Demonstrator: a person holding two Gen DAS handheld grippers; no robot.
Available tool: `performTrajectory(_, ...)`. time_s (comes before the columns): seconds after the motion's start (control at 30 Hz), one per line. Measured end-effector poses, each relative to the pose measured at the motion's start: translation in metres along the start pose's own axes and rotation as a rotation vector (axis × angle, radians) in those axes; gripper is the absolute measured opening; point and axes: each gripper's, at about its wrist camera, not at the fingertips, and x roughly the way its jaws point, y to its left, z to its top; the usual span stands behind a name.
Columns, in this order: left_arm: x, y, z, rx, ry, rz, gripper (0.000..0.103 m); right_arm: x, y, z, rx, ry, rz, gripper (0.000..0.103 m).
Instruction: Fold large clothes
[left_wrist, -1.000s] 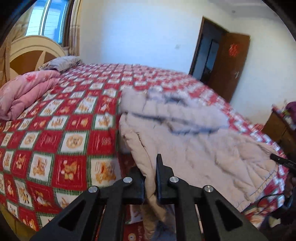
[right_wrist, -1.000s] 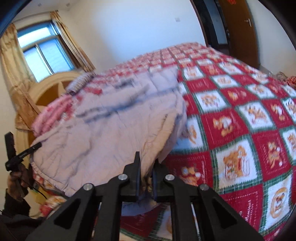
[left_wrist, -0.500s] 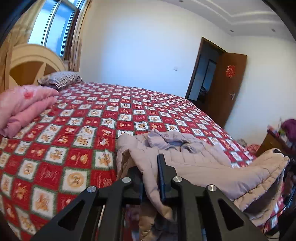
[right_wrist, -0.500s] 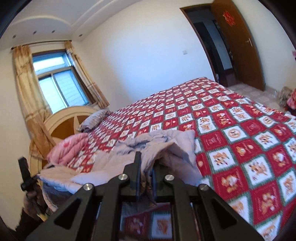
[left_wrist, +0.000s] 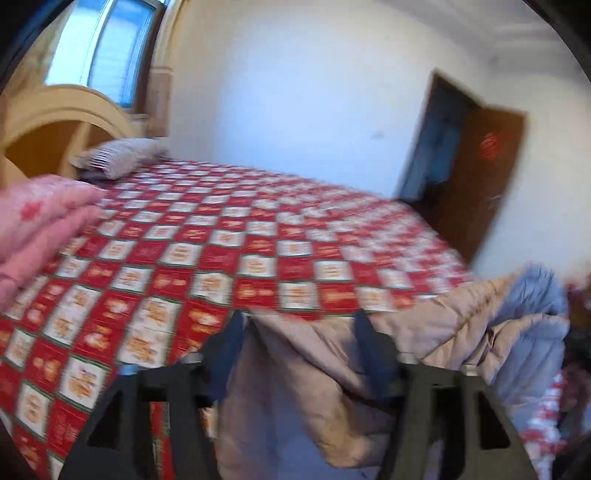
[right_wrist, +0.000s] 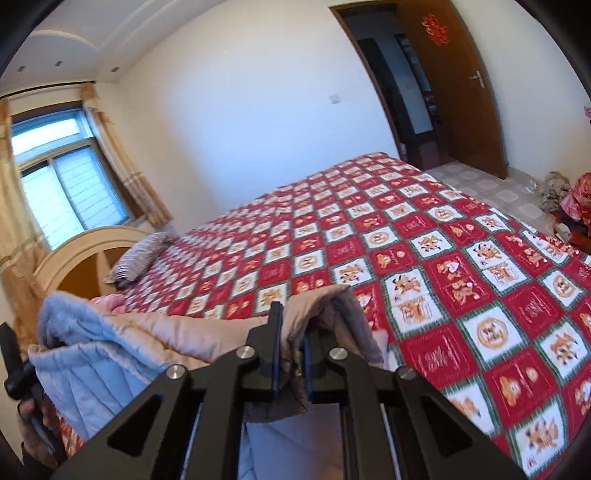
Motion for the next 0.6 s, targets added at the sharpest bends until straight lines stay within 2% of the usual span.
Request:
performTrajectory(0.03,0.011,0.006,0.001,-0.015,-0.011,0.021,0.083,0.016,-0.003,0.003,0.015,0.004,-0.024,0.012)
performTrajectory(0.13,0.045,0.041,0.002,-0.146,0.006,0.067,0.086,0.064,-0.017,0.005,0.058,0.058,-0.068,0.012)
performTrajectory(0.17,0.054,0.047,0.000,-0.173,0.026,0.078,0.086,0.075,-0.021,0.004,0.064,0.069,-0.082,0.016)
performTrajectory(0.23,0.069,0.053,-0.009,-0.195,0.055,0.122,0.086,0.101,-0.027,0.003,0.076,0.103,-0.109,0.031)
performTrajectory(0.3,0.072,0.046,-0.018,-0.187,0.058,0.145,0.086,0.119,-0.026,0.001,0.071,0.130,-0.097,0.053)
performTrajectory(0.33,0.073,0.040,-0.021,-0.174,0.049,0.149,0.086,0.124,-0.024,0.000,0.058,0.132,-0.099,0.060)
performTrajectory(0.37,0.072,0.030,-0.026,-0.142,0.034,0.160,0.086,0.126,-0.020,-0.002,0.038,0.121,-0.114,0.077)
performTrajectory(0.4,0.071,0.018,-0.031,-0.097,0.018,0.173,0.086,0.124,-0.016,-0.004,0.012,0.094,-0.136,0.088)
performTrajectory(0.47,0.071,-0.007,-0.037,-0.009,-0.014,0.170,0.087,0.118,-0.004,-0.013,-0.049,0.060,-0.171,0.089)
performTrajectory(0.53,0.070,-0.040,-0.046,0.112,-0.062,0.163,0.089,0.110,0.015,-0.027,-0.112,0.077,-0.197,0.089)
performTrajectory(0.6,0.076,-0.064,-0.050,0.204,-0.098,0.172,0.092,0.108,0.038,-0.044,-0.172,0.103,-0.159,0.089)
